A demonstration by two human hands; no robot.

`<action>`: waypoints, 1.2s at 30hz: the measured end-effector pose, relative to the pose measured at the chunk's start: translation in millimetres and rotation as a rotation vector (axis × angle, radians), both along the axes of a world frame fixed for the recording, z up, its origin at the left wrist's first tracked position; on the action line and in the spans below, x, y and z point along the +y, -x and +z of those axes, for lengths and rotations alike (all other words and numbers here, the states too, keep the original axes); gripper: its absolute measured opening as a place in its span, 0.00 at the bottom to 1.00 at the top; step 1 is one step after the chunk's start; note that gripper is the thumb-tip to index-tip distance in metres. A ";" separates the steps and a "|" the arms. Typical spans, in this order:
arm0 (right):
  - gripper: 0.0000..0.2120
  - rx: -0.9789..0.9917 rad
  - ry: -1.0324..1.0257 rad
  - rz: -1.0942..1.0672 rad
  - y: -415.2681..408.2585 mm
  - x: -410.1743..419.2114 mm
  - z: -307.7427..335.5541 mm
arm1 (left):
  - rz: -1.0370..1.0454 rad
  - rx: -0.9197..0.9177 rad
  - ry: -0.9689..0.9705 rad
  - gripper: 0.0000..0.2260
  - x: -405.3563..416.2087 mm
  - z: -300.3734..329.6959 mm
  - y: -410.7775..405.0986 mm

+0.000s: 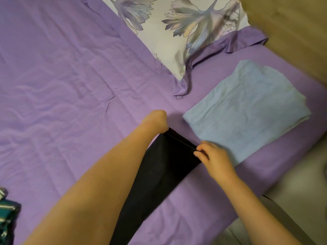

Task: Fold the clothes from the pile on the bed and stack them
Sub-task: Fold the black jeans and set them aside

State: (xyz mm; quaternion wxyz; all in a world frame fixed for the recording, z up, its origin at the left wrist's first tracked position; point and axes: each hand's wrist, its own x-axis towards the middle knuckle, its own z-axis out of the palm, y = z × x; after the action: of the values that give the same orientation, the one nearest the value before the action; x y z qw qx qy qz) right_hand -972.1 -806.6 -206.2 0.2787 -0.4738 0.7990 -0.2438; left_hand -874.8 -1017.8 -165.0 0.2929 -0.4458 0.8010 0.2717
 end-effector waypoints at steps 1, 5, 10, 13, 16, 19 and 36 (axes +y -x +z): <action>0.05 -0.019 -0.035 -0.034 -0.6 -1.1 -2.0 | 0.032 0.046 0.041 0.06 2.0 -5.9 -2.0; 0.08 -0.178 -0.175 -0.164 -4.3 -5.1 -8.0 | 0.251 0.286 -0.076 0.07 7.8 -23.9 -10.0; 0.20 0.059 -0.362 -0.026 -11.9 -21.2 -15.3 | 0.322 0.385 -0.157 0.10 6.6 -35.4 -20.6; 0.17 0.360 -0.424 0.122 -19.2 -30.2 -14.6 | 0.449 0.507 -0.171 0.14 12.0 -41.7 -29.2; 0.13 0.518 -0.248 0.161 -21.3 -29.9 -15.1 | 0.548 0.624 -0.050 0.15 30.5 -46.6 -48.6; 0.16 0.603 -0.186 0.168 -25.7 -27.6 -18.7 | 0.552 0.618 0.147 0.11 61.9 -55.1 -97.5; 0.18 0.519 -0.289 0.078 -39.9 -71.8 -43.8 | 0.394 0.246 0.169 0.12 83.1 -85.2 -187.5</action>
State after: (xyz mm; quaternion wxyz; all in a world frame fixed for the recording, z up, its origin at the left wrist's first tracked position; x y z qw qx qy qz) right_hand -932.2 -878.4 -249.9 0.1389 -0.5062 0.8511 0.0123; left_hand -687.3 -934.7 -250.2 0.0963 -0.5801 0.7480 0.3077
